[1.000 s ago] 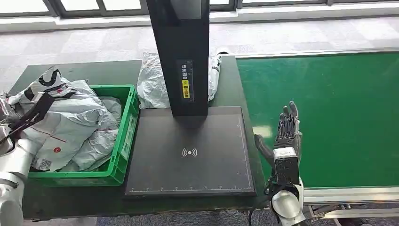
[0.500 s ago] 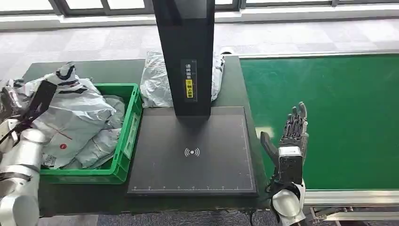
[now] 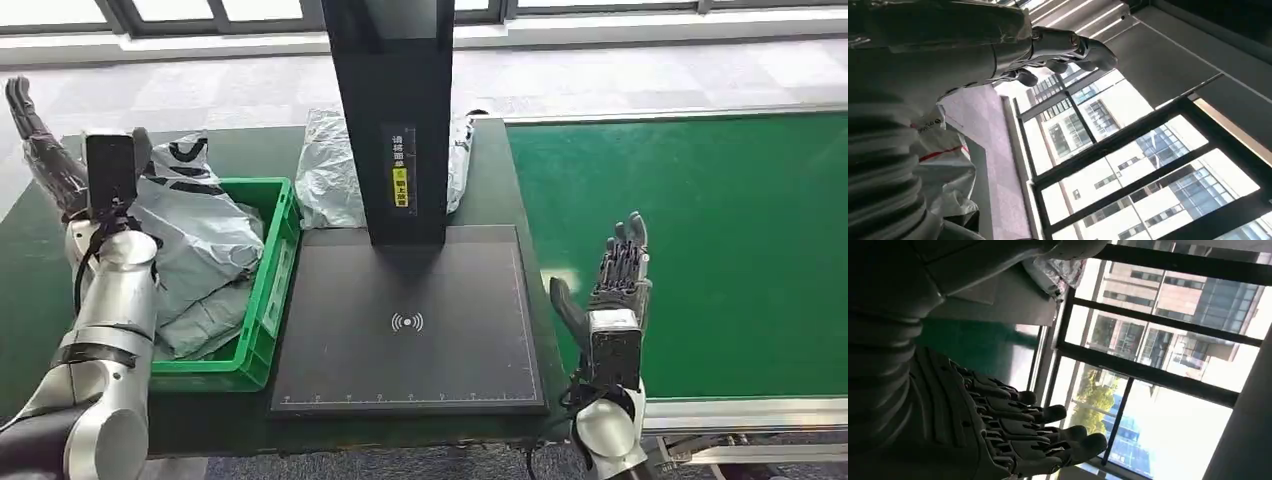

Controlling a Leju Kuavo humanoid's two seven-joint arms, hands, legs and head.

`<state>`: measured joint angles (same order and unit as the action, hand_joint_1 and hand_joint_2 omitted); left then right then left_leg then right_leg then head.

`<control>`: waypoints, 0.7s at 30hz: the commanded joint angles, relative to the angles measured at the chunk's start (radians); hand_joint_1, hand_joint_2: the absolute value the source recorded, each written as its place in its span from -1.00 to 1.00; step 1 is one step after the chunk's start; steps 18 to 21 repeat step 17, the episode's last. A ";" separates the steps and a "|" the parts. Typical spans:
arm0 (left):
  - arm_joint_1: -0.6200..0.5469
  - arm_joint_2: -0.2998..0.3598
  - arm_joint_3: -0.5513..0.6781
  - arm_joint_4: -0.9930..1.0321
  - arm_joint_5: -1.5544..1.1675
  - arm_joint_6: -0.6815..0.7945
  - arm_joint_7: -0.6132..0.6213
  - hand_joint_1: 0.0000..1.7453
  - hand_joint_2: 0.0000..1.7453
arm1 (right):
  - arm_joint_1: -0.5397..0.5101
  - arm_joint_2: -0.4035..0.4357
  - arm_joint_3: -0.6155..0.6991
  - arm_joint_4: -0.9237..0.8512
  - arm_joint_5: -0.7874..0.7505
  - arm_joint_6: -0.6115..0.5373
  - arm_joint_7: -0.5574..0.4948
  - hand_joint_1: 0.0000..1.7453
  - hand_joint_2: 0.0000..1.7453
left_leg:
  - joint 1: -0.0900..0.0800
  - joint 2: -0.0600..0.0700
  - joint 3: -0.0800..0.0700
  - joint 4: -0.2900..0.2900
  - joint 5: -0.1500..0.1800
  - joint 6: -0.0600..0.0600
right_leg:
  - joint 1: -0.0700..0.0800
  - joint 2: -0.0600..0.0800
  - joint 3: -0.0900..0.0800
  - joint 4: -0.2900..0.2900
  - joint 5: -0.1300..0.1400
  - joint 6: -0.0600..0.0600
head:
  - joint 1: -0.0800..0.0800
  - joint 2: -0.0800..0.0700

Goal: Moved the parcel from conveyor to table for the left to box.

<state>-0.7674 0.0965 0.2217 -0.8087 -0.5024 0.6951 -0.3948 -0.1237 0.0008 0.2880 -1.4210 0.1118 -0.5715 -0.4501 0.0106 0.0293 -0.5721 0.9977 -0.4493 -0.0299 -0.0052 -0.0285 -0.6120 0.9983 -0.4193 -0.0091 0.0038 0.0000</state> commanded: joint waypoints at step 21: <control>-0.072 -0.148 -0.062 -0.007 -0.055 -0.055 -0.033 -1.00 1.00 | 0.036 0.090 -0.074 -0.154 0.164 0.011 0.084 -1.00 1.00 | 0.000 -0.012 -0.003 0.002 0.001 0.001 | 0.000 -0.007 0.000 0.001 -0.002 0.001 | 0.000 0.000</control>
